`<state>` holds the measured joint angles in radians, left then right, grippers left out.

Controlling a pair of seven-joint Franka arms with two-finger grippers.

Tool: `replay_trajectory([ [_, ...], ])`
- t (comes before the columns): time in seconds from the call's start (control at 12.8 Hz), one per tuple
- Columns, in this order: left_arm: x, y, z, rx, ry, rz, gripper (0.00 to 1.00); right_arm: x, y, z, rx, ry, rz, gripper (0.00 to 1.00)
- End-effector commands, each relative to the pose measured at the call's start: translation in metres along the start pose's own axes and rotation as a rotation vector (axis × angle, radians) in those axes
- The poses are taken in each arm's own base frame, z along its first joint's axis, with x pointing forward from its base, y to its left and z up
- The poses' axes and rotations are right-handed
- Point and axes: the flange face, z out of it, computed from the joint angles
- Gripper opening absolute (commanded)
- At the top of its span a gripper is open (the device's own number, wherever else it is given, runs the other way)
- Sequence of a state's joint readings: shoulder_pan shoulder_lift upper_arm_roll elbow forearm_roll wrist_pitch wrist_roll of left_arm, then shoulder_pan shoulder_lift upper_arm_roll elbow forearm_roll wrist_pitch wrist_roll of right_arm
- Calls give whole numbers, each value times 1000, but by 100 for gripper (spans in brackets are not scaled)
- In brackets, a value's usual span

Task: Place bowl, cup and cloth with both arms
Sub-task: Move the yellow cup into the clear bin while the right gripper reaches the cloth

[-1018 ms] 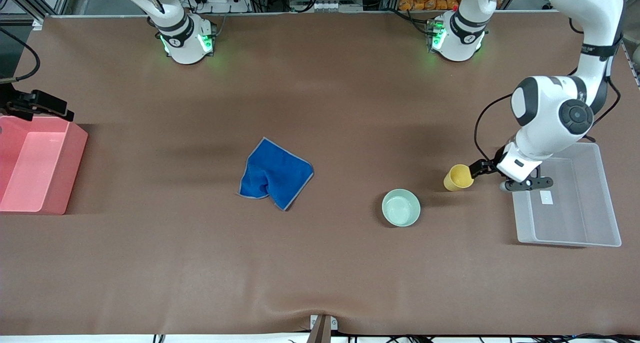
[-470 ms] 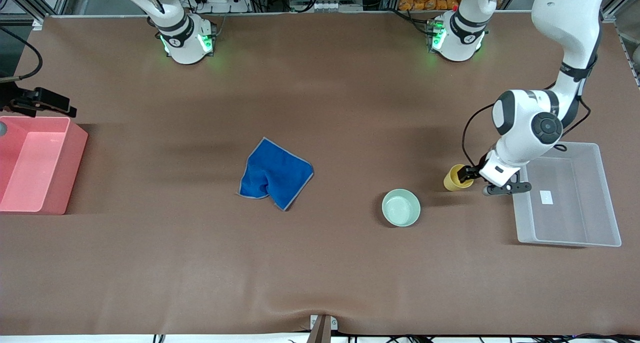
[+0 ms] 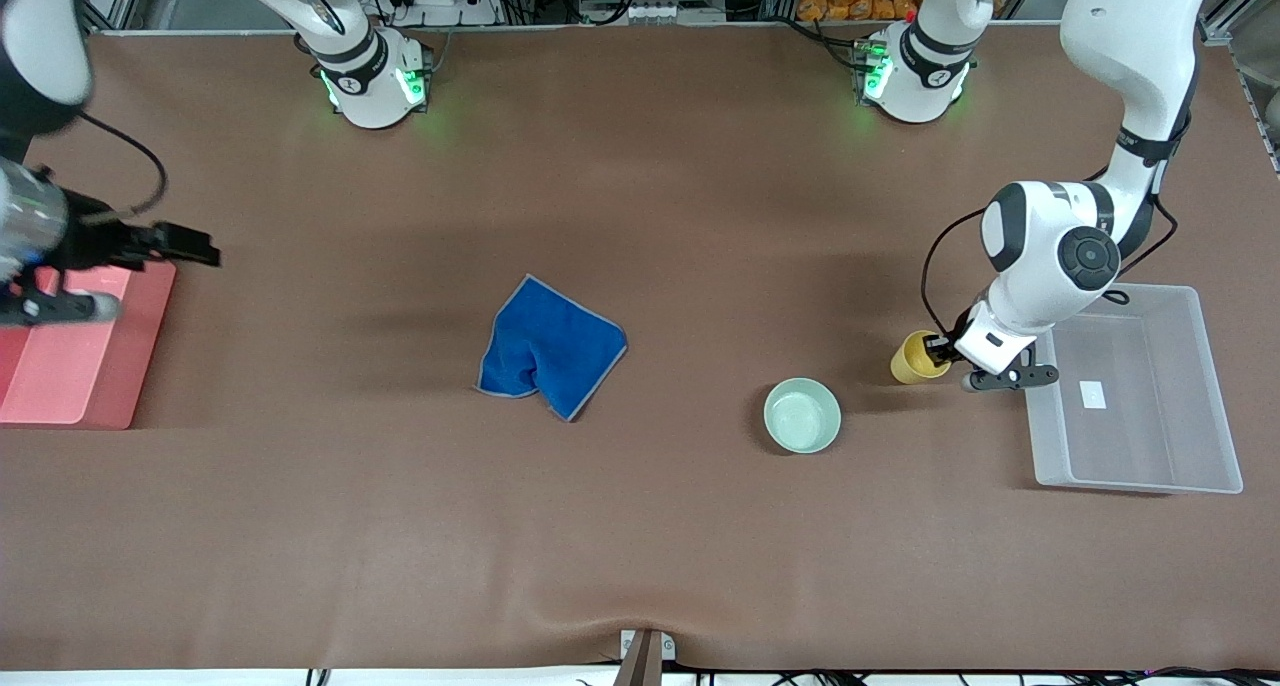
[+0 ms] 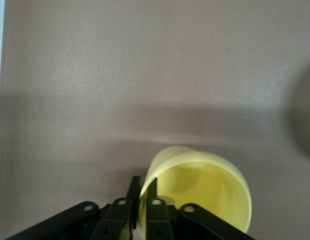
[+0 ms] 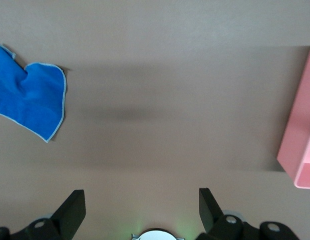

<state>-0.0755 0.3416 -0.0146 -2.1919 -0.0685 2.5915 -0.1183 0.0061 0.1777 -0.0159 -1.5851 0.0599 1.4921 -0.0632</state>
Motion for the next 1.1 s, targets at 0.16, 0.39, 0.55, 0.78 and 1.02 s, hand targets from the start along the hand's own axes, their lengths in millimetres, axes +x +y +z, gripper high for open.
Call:
replay_trajectory([
  [0.16,44,1,-73,-20,-37,-34,0,47,-86,61,2,16,32,100],
  [0.39,80,-36,-136,-8,-71,-61,0,57,-136,116,3,90,-26,100],
  [0.55,96,-62,-157,-1,-50,-53,0,57,-155,141,15,121,-47,100],
  [0.78,117,-129,-178,54,-16,-13,0,67,-186,175,6,159,-94,100],
  [1.02,130,-189,-165,77,-24,23,0,70,-220,195,-1,191,-144,100],
])
